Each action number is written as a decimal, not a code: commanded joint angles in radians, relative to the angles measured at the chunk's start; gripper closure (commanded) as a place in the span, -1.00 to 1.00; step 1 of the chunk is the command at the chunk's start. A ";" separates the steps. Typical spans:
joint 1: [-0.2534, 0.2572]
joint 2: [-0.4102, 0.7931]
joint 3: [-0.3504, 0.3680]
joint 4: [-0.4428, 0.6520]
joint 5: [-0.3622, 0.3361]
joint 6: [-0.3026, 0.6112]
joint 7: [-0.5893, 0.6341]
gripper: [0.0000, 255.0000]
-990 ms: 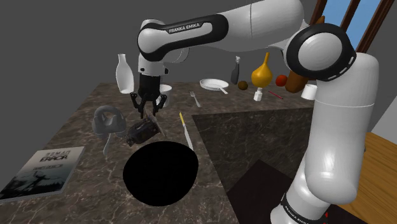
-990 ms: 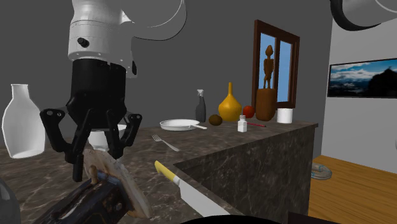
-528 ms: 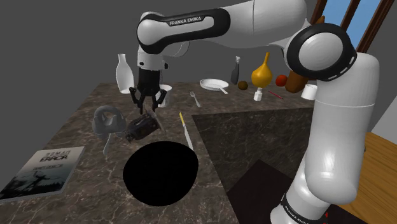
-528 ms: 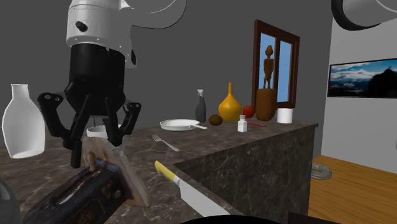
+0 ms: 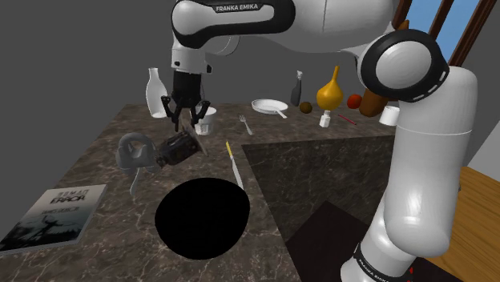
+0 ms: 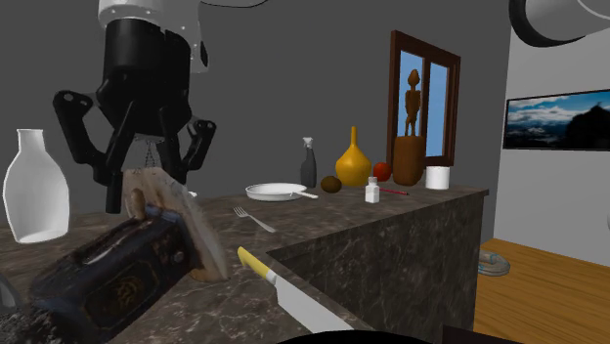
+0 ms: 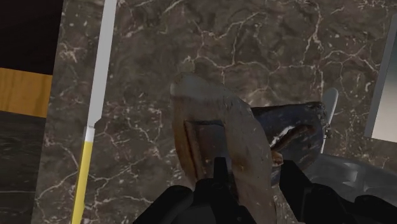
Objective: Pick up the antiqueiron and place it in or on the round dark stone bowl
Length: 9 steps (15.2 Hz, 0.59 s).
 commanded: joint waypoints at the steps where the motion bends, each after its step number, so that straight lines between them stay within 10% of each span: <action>1: 0.001 0.002 0.000 0.031 -0.001 -0.028 0.005 1.00; 9: 0.004 0.028 0.002 0.175 -0.008 -0.144 0.027 1.00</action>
